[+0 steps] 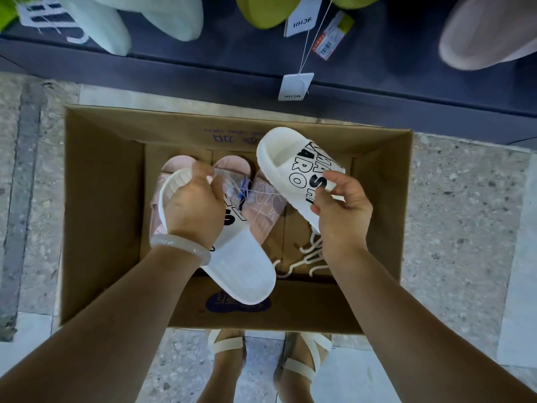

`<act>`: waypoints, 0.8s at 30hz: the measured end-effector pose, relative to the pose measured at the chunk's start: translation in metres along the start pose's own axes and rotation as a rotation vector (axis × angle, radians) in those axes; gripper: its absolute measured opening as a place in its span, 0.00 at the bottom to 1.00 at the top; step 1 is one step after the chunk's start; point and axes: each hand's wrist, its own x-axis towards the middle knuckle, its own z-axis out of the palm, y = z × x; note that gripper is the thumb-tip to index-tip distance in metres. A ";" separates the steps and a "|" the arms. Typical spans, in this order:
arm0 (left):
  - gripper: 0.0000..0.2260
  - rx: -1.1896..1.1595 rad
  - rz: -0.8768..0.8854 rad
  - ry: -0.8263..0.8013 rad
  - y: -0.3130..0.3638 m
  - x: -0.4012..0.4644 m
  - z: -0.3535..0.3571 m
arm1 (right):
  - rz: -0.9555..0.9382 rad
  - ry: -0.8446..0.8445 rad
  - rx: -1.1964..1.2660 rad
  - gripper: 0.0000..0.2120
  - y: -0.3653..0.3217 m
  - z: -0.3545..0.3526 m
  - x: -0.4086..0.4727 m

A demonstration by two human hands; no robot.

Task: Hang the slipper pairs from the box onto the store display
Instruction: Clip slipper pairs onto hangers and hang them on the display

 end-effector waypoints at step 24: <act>0.15 -0.546 -0.051 -0.469 -0.001 -0.008 -0.025 | 0.487 -0.428 0.243 0.09 0.000 -0.004 -0.038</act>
